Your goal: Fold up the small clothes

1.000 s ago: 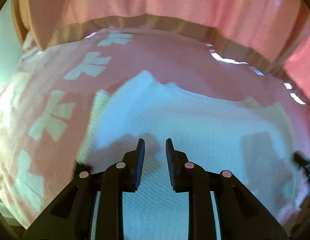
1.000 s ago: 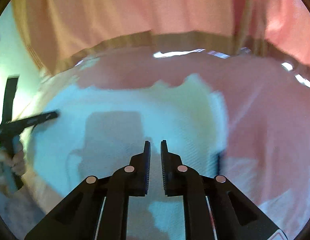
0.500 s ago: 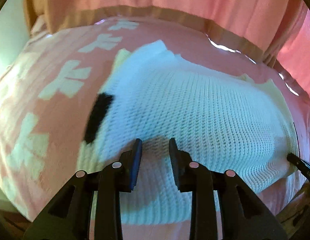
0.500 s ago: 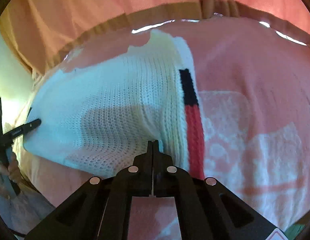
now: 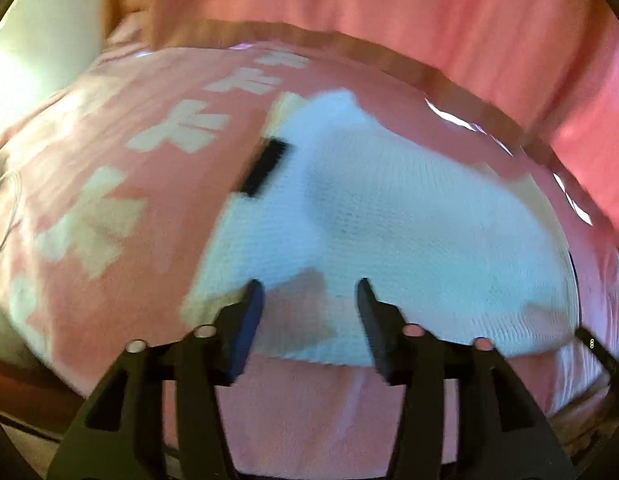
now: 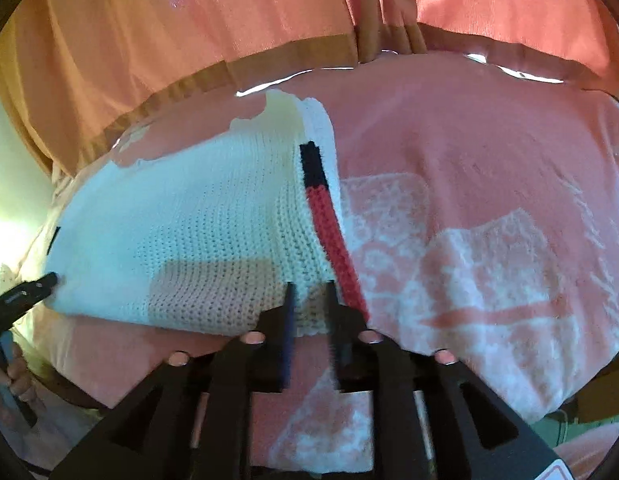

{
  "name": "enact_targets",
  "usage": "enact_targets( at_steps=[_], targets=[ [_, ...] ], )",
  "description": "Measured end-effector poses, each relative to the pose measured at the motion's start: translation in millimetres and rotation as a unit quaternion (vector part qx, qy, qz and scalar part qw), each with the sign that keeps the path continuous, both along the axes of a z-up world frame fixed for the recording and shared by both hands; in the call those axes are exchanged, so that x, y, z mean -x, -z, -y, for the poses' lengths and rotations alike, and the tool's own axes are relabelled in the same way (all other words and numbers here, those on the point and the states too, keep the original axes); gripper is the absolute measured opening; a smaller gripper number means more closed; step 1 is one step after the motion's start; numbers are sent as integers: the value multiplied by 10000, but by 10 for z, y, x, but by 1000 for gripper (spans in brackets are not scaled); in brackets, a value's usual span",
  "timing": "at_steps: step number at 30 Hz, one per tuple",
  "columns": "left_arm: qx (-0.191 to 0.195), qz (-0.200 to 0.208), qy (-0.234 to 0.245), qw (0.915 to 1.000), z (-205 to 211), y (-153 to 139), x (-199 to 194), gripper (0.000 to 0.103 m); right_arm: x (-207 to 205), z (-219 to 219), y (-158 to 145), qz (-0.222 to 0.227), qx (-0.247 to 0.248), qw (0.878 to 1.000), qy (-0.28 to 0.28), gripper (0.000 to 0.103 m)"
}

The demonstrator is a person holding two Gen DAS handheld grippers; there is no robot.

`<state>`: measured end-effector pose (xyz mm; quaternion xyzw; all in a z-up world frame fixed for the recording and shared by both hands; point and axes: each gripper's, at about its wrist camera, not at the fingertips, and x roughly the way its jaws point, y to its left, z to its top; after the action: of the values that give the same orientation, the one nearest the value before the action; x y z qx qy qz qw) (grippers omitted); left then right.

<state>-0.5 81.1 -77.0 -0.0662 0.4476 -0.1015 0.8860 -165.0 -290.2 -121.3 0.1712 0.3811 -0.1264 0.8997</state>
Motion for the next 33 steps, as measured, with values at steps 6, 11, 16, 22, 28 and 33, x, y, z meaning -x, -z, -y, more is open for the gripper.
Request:
enact_targets(
  at_steps=[6, 11, 16, 22, 28, 33],
  targets=[
    [272, -106, -1199, 9924, -414, 82, -18, 66, -15, 156, 68, 34, 12, 9998, 213, 63],
    [499, -492, -1238, 9898, -464, 249, -122, 66, -57, 217, 320, -154, -768, 9969, 118, 41],
    [682, -515, -711, 9938, -396, 202, -84, 17, 37, 196, 107, 344, -779, 9964, 29, 12],
    [597, -852, -691, 9922, -559, 274, -22, 15, 239, 451, 145, 25, -820, 9955, 480, 11],
    [354, -774, -602, 9945, -451, 188, 22, 22, 139, 374, 74, -200, -535, 9975, 407, 27],
    [490, -28, -345, 9982, -225, -344, 4, 48, 22, 307, -405, 373, 30, 9991, 196, 48]
  ],
)
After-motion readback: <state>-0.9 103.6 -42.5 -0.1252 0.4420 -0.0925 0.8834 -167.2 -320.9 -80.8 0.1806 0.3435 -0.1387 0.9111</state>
